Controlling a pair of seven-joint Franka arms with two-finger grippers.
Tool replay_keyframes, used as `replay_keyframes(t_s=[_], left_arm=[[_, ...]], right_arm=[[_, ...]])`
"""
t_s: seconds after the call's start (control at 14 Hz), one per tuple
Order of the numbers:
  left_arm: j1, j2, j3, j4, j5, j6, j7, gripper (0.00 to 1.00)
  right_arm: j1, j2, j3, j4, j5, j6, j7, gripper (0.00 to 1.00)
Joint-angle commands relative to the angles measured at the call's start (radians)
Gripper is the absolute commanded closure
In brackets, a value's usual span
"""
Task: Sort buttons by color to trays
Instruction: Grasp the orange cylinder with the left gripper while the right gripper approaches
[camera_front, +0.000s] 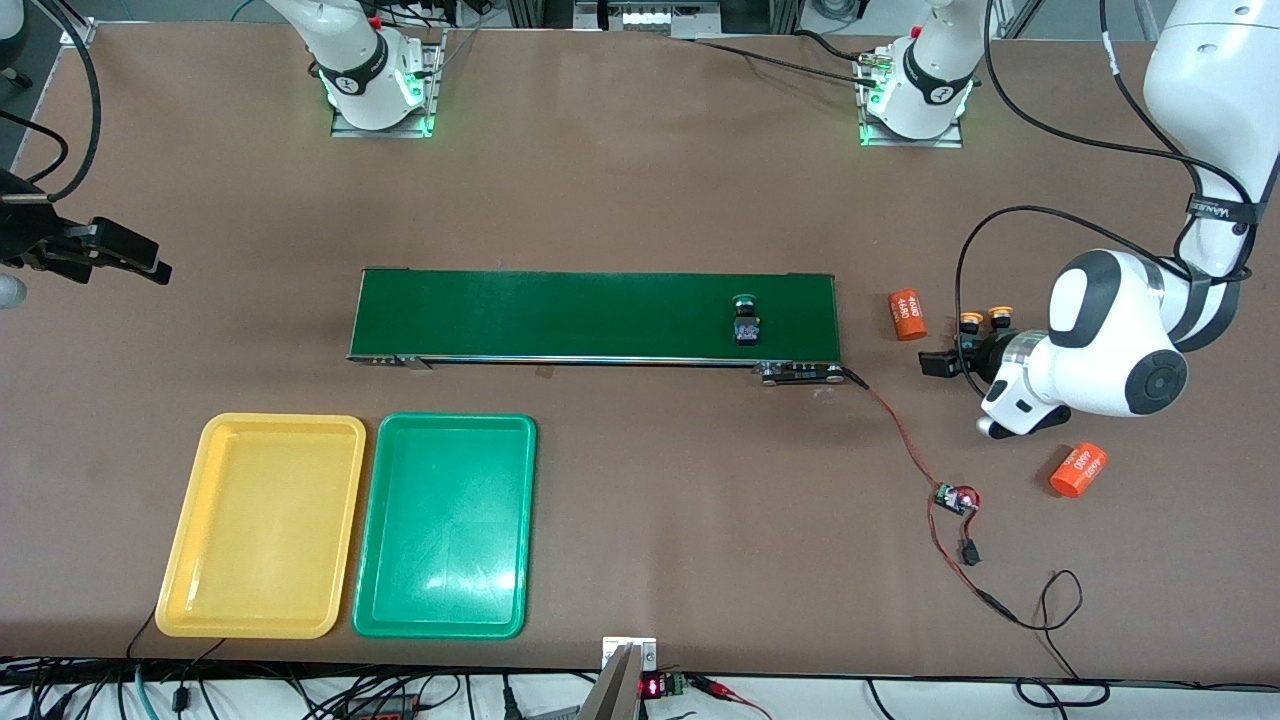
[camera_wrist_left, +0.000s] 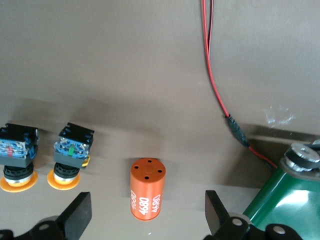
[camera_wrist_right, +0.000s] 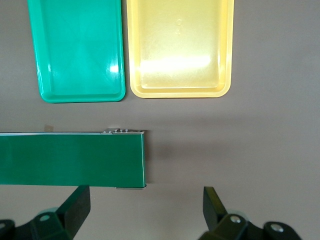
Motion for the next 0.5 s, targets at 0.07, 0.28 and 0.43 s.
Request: replay_keyframes(t_s=[0.07, 0.28, 0.43], left_arm=[[0.012, -0.065, -0.013, -0.095, 0.021, 0.04, 0.047, 0.0], [0.007, -0.126, -0.014, -0.219, 0.019, 0.135, 0.047, 0.0], [-0.005, -0.168, -0.013, -0.313, 0.018, 0.257, 0.047, 0.0]], right_arm=[[0.003, -0.004, 0.005, -0.009, -0.036, 0.008, 0.002, 0.0], [0.006, 0.001, 0.012, -0.012, -0.076, 0.008, 0.0, 0.0], [0.011, 0.03, 0.015, -0.009, -0.076, 0.008, -0.004, 0.0]])
